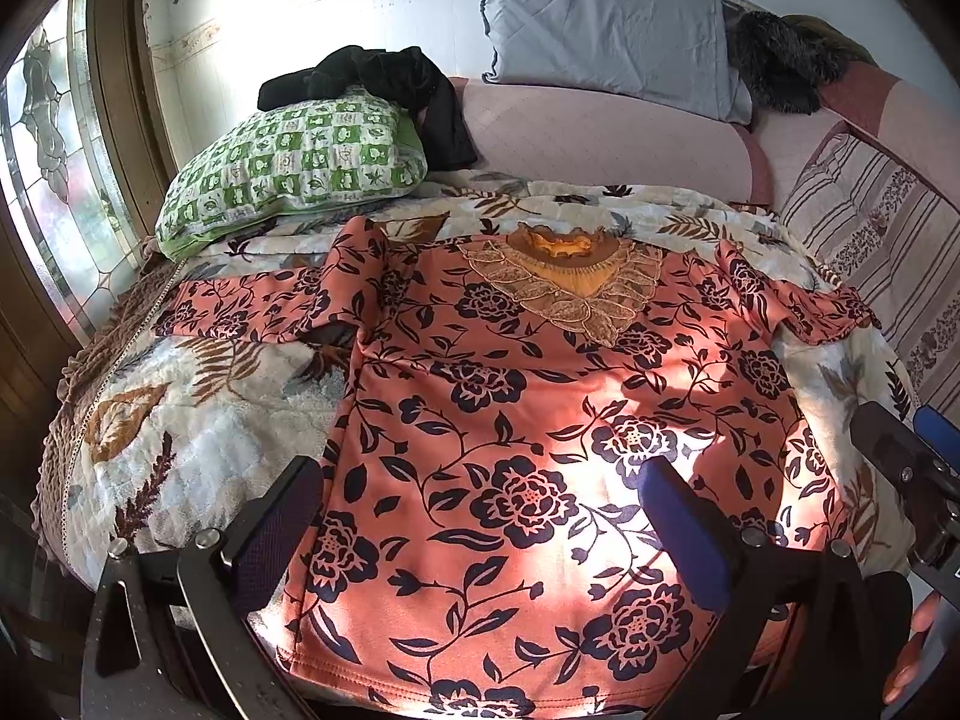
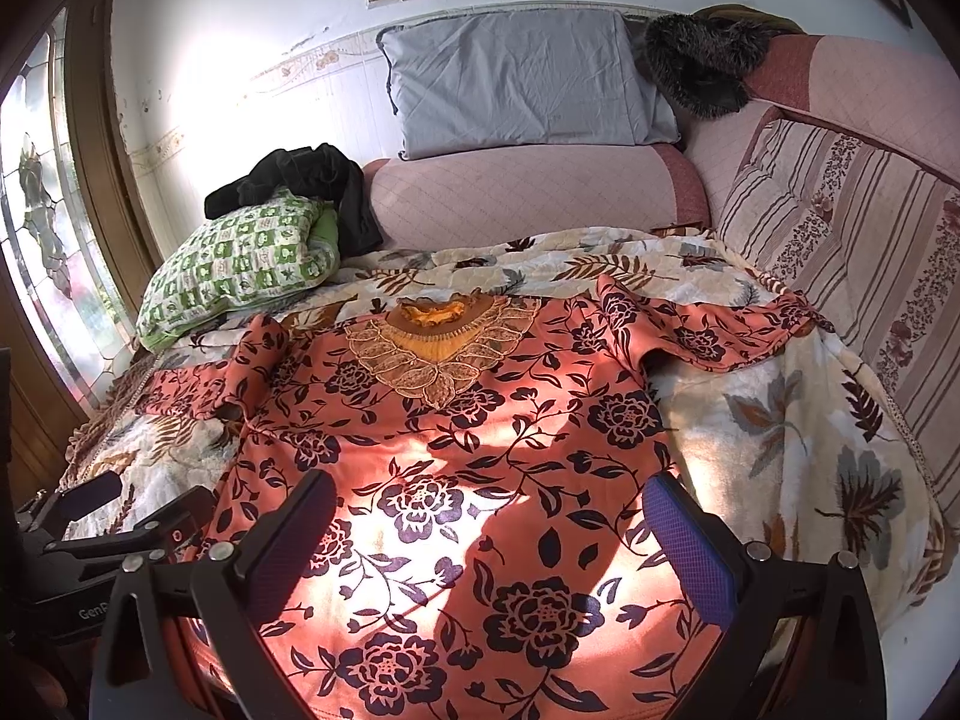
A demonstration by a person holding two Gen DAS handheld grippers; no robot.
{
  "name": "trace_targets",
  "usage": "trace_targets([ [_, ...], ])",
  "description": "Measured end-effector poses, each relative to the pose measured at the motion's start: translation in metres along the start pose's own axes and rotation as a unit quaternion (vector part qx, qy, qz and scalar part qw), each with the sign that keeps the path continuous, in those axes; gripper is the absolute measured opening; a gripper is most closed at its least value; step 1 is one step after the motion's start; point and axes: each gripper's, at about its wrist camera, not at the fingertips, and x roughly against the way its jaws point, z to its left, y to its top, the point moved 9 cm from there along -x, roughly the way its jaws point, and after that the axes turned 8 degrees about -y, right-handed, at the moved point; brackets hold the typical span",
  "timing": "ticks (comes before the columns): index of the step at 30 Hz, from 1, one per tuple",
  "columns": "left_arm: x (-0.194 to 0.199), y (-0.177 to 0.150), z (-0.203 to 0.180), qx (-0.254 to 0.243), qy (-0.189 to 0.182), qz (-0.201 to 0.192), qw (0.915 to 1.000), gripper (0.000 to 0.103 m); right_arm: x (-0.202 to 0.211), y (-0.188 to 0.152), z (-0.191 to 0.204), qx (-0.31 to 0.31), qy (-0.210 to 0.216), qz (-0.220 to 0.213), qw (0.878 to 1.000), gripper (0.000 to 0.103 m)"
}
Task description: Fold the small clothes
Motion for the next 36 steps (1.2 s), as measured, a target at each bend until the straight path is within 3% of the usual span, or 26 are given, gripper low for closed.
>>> trace_targets([
  [11,-0.015,-0.002,0.006,0.010,-0.009,0.012,0.9998,0.103,-0.014,0.000,0.002,-0.002,0.008,0.012,1.000,0.103],
  [16,-0.042,-0.015,0.038,0.071,-0.030,0.048,0.9959,0.103,-0.040,-0.006,-0.031,-0.096,0.087,0.066,0.989,0.103],
  [18,-0.054,-0.023,0.059,0.098,-0.024,0.061,0.9930,0.103,-0.051,-0.002,-0.070,-0.159,0.103,0.071,0.979,0.103],
  [22,-0.068,-0.034,0.110,0.140,0.022,0.070,0.9874,0.103,-0.083,0.018,-0.172,-0.282,0.101,0.060,0.952,0.103],
  [24,-0.073,-0.039,0.134,0.163,0.041,0.077,0.9829,0.103,-0.106,0.033,-0.230,-0.351,0.100,0.050,0.930,0.103],
  [29,-0.077,-0.048,0.179,0.206,0.064,0.074,0.9736,0.103,-0.179,0.061,-0.359,-0.505,0.099,0.031,0.857,0.102],
  [30,-0.078,-0.049,0.186,0.213,0.071,0.074,0.9718,0.103,-0.195,0.065,-0.376,-0.518,0.097,0.036,0.849,0.101],
  [36,-0.079,-0.053,0.219,0.242,0.110,0.066,0.9618,0.103,-0.271,0.082,-0.438,-0.538,0.050,0.053,0.840,0.083],
])
